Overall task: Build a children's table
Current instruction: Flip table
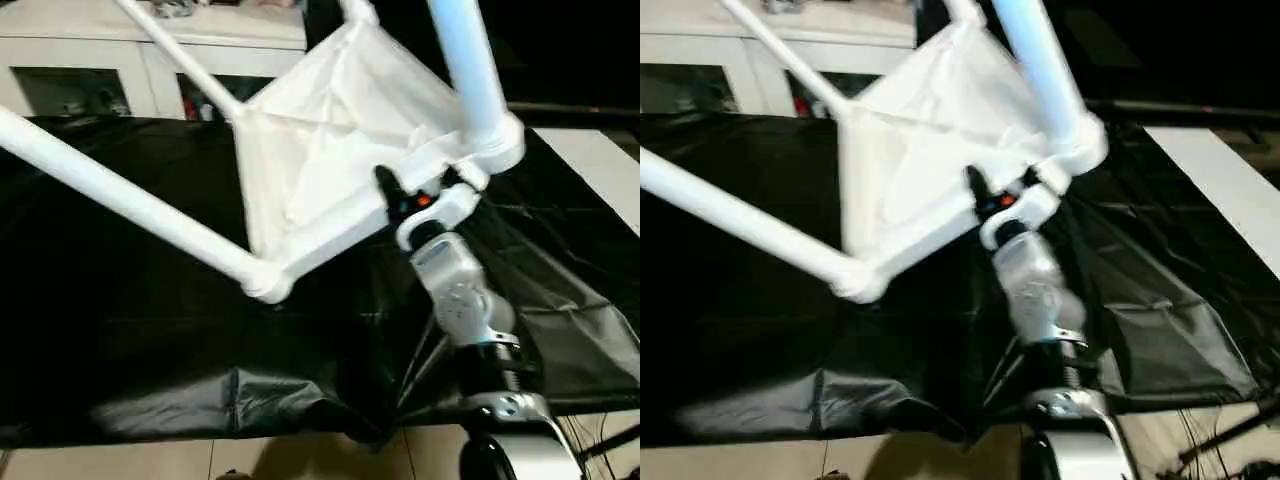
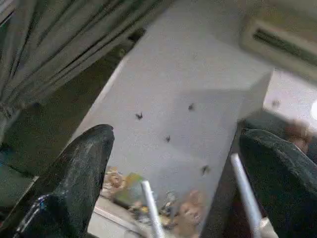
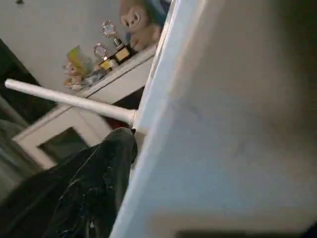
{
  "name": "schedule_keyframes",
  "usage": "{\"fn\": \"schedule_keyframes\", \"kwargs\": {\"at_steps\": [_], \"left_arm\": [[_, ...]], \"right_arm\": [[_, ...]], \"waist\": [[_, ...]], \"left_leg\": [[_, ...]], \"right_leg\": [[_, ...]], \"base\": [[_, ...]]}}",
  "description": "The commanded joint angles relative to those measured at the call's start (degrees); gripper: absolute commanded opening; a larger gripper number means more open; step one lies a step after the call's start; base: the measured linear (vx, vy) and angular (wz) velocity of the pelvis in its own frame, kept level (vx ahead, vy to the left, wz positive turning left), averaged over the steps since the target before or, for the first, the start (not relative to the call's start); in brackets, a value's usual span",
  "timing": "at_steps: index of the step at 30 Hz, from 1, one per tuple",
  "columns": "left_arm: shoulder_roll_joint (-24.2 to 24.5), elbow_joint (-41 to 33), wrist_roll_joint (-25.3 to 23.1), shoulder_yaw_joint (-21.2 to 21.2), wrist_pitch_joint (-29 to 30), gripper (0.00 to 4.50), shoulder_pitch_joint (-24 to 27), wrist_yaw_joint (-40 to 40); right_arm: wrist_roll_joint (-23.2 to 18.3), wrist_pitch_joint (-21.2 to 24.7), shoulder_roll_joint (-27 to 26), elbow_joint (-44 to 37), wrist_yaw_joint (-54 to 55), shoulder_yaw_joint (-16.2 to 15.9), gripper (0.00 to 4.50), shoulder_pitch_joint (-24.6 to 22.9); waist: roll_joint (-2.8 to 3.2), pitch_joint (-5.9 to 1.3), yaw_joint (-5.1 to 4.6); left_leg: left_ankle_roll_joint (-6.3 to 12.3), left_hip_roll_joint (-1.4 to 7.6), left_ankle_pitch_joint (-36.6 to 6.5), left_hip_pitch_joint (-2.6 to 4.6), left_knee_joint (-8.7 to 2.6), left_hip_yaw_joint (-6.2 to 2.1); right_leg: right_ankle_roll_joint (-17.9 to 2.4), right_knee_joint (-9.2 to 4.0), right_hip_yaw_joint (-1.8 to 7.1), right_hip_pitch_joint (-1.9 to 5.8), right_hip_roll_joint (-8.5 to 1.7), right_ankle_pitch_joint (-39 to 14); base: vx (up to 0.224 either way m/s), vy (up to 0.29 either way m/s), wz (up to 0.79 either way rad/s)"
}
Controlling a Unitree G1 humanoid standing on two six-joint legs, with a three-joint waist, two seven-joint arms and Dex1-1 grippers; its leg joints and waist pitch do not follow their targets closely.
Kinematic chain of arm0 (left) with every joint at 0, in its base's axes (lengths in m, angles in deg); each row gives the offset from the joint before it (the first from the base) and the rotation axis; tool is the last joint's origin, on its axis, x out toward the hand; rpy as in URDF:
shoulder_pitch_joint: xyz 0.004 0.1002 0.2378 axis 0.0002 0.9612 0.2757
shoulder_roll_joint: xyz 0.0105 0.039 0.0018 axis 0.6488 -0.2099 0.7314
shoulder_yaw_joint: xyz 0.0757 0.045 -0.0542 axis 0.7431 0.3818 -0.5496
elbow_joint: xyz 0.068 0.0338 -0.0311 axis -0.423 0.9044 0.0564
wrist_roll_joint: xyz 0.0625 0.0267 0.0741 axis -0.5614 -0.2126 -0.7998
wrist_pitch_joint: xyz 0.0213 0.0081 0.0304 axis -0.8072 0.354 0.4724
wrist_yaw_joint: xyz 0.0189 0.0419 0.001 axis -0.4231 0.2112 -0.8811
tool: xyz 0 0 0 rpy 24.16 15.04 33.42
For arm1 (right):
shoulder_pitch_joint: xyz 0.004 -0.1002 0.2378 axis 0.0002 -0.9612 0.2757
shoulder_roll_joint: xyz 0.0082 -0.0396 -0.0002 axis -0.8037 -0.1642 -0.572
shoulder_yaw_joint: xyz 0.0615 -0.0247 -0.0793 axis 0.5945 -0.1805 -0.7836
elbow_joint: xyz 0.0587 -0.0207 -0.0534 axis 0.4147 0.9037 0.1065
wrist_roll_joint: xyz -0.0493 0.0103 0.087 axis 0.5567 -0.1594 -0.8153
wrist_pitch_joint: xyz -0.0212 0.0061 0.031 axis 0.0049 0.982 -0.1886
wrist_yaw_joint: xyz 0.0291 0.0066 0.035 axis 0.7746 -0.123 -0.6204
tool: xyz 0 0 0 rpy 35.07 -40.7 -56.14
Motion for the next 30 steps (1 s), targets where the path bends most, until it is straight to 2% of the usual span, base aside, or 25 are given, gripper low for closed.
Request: {"fn": "schedule_keyframes", "kwargs": {"at_steps": [1, 2, 3, 4, 5, 7, 8, 9, 10, 11, 13, 14, 16, 18, 20, 24, 25, 26, 27, 28, 29, 30], "left_arm": [[2.07, 0.62, -4.33, 3.04, 1.08, 4.50, -0.55, 0.45], [3.92, 1.30, -7.26, 4.95, 1.34, 4.50, -0.89, 0.77], [4.54, 1.46, -8.04, 5.63, 1.88, 4.50, -0.97, 0.58], [5.09, 1.11, -9.37, 6.83, 1.71, 4.50, -1.06, 1.40], [5.66, 1.21, -10.15, 7.71, 1.46, 4.50, -1.18, 2.09], [6.88, -0.64, -11.49, 12.33, 4.79, 4.50, -1.36, 1.72], [7.13, -1.81, -11.97, 14.03, 5.37, 4.50, -0.95, 2.77], [7.13, -1.81, -11.97, 14.03, 5.37, 4.50, -0.95, 2.77], [7.79, -3.15, -13.41, 16.81, 6.52, 4.50, -0.01, 3.48], [8.60, -5.42, -14.64, 21.54, 8.37, 4.50, 1.95, 6.86], [8.60, -6.11, -14.89, 22.90, 8.95, 4.50, 2.52, 7.59], [7.97, -7.65, -15.50, 25.88, 9.90, 4.50, 3.39, 8.33], [7.64, -8.57, -16.43, 27.87, 10.04, 4.50, 3.90, 8.70], [6.94, -9.53, -18.38, 30.40, 10.35, 4.50, 4.34, 8.72], [6.84, -10.27, -23.00, 35.55, 10.05, 4.50, 4.83, 8.58], [6.77, -12.38, -25.26, 40.32, 11.20, 4.50, 4.63, 8.82], [5.57, -15.42, -26.00, 44.80, 12.76, 4.50, 2.74, 9.06], [4.94, -16.48, -26.41, 46.62, 13.17, 4.50, 1.80, 9.23], [4.81, -16.65, -26.45, 46.92, 13.25, 4.50, 1.61, 9.26], [4.58, -16.80, -26.87, 47.47, 13.15, 4.50, 1.35, 9.35], [3.70, -17.21, -28.54, 49.53, 12.51, 4.50, 0.39, 9.77], [3.09, -17.35, -29.62, 50.61, 12.12, 4.50, -0.08, 10.00]], "right_arm": [[14.36, 1.36, 5.65, -1.17, 1.21, -4.50, 2.14, -3.69], [16.09, 2.60, 6.80, -4.23, 2.30, -5.59, 2.14, -4.91], [16.66, 3.09, 7.26, -5.30, 2.58, -6.03, 2.14, -5.31], [17.48, 3.79, 7.86, -6.66, 2.80, -6.68, 2.14, -5.73], [17.72, 4.49, 8.41, -7.75, 3.16, -7.33, 2.14, -6.04], [17.86, 6.88, 9.67, -10.76, 3.81, -8.59, 2.13, -6.19], [17.93, 7.29, 9.78, -11.35, 4.19, -8.64, 2.13, -6.18], [17.93, 7.29, 9.78, -11.35, 4.19, -8.64, 2.11, -6.18], [18.08, 7.51, 10.06, -11.81, 4.29, -8.82, 2.09, -6.05], [18.60, 7.80, 10.43, -12.38, 5.24, -9.09, 2.05, -5.99], [18.75, 7.90, 10.55, -12.48, 5.54, -9.16, 1.98, -5.99], [19.39, 8.33, 10.94, -13.09, 6.24, -9.48, 1.96, -6.17], [20.48, 9.02, 11.34, -14.25, 6.58, -10.11, 1.95, -6.54], [22.36, 9.83, 11.47, -15.30, 6.58, -10.57, 1.95, -6.79], [23.74, 10.79, 11.15, -15.91, 6.78, -11.26, 1.95, -6.27], [24.62, 11.00, 10.85, -15.62, 6.68, -12.24, 1.95, -5.06], [24.70, 9.97, 10.87, -13.80, 4.96, -13.97, 1.95, -3.30], [24.67, 9.50, 10.91, -12.95, 4.15, -14.56, 1.95, -2.61], [24.67, 9.42, 10.92, -12.80, 4.01, -14.66, 1.95, -2.50], [24.95, 9.35, 10.95, -12.50, 3.99, -14.83, 1.95, -2.37], [25.88, 8.89, 10.97, -11.35, 4.01, -15.27, 1.95, -2.01], [26.29, 8.46, 10.81, -10.76, 3.87, -15.32, 1.95, -1.91]], "waist": [[1.24, -1.90, -0.68], [1.13, -1.80, -0.41], [1.31, -1.62, -0.27], [1.22, -1.47, -0.41], [1.28, -1.34, -0.39], [1.54, -1.61, -0.59], [1.43, -1.64, -0.68], [1.36, -1.69, -0.92], [1.51, -1.79, -1.03], [1.45, -1.84, -1.30], [1.44, -1.79, -1.44], [1.38, -1.79, -1.50], [1.44, -1.75, -1.73], [1.02, -1.73, -1.96], [0.72, -1.74, -2.20], [0.87, -1.79, -2.45], [0.06, -1.79, -2.62], [0.30, -1.88, -2.57], [0.50, -1.84, -2.79], [0.44, -1.81, -2.88], [0.00, -1.92, -3.12], [-0.18, -1.98, -3.29]], "left_leg": [[-5.49, -0.12, -23.41, 1.57, -5.25, -0.03], [-5.41, -0.27, -23.88, 1.64, -5.29, -0.07], [-5.57, -0.27, -25.40, 1.98, -5.38, -0.13], [-5.67, -0.33, -26.45, 1.96, -5.54, -0.28], [-5.79, -0.54, -29.33, 2.31, -5.78, -0.82], [-5.89, -0.54, -30.46, 2.28, -5.85, -1.18], [-5.84, -0.59, -30.94, 2.15, -5.85, -1.28], [-5.89, -0.55, -31.92, 1.96, -6.03, -1.55], [-5.97, -0.55, -32.46, 2.00, -6.01, -1.64], [-5.94, -0.44, -33.41, 1.96, -6.10, -1.81], [-5.76, -0.40, -34.40, 2.10, -6.15, -1.77], [-5.66, -0.50, -34.89, 2.44, -6.00, -1.64], [-5.49, -0.67, -34.88, 2.42, -5.86, -1.54], [-5.25, -0.71, -33.71, 2.16, -5.80, -1.47], [-5.11, -0.73, -33.11, 2.09, -5.73, -1.44], [-5.35, -0.68, -32.59, 1.76, -5.90, -1.60], [-5.16, -0.62, -32.46, 1.71, -5.87, -1.48], [-5.22, -0.51, -32.53, 1.97, -5.88, -1.54], [-5.30, -0.51, -32.66, 1.94, -5.89, -1.55], [-5.31, -0.58, -32.30, 1.71, -5.88, -1.49], [-5.24, -0.68, -30.45, 1.09, -5.86, -1.38], [-5.14, -0.76, -28.93, 0.96, -5.70, -1.20]], "right_leg": [[-0.62, -5.27, 2.01, -0.22, -2.56, -25.60], [0.09, -5.64, 2.14, -0.26, -2.56, -27.48], [0.61, -5.80, 2.27, -0.62, -2.54, -29.28], [0.76, -5.95, 2.24, -0.52, -2.51, -30.53], [1.46, -6.63, 2.27, -0.52, -2.71, -35.38], [1.05, -6.42, 2.37, -0.54, -2.53, -34.38], [0.86, -6.35, 2.33, -0.51, -2.47, -34.10], [0.32, -6.31, 2.16, -0.36, -2.54, -33.94], [-0.01, -6.28, 2.08, -0.36, -2.53, -33.72], [-0.47, -6.30, 1.95, -0.28, -2.51, -32.77], [-1.05, -6.24, 1.96, -0.52, -2.31, -31.83], [-1.18, -6.48, 1.99, -0.83, -2.18, -31.82], [-1.24, -6.66, 1.99, -0.84, -2.09, -32.08], [-0.67, -6.74, 2.10, -0.74, -2.14, -32.98], [-0.26, -6.81, 2.09, -0.79, -2.15, -33.72], [-0.28, -6.53, 2.12, -0.65, -2.18, -32.79], [-0.24, -6.61, 2.08, -0.69, -2.11, -32.75], [-0.72, -6.32, 2.13, -0.82, -2.20, -31.82], [-1.29, -6.19, 2.10, -0.81, -2.15, -30.73], [-1.44, -6.21, 2.11, -0.65, -2.18, -30.19], [-1.31, -6.06, 2.18, -0.16, -2.26, -29.26], [-0.78, -6.04, 2.30, -0.17, -2.26, -29.28]], "base": [[0.000, 0.000, 0.00], [0.000, 0.000, 0.00], [0.000, 0.000, 0.00], [0.000, 0.000, 0.00], [0.000, 0.000, 0.00], [0.000, 0.000, 0.00], [0.000, 0.000, 0.00], [0.000, 0.000, 0.00], [0.000, 0.000, 0.00], [0.000, 0.000, 0.00], [0.000, 0.000, 0.00], [0.000, 0.000, 0.00], [0.000, 0.000, 0.00], [0.000, 0.000, 0.00], [0.000, 0.000, 0.00], [0.000, 0.000, 0.00], [0.000, 0.000, 0.00], [0.000, 0.000, 0.00], [0.000, 0.000, 0.00], [0.000, 0.000, 0.00], [0.000, 0.000, 0.00], [0.000, 0.000, 0.00]]}}
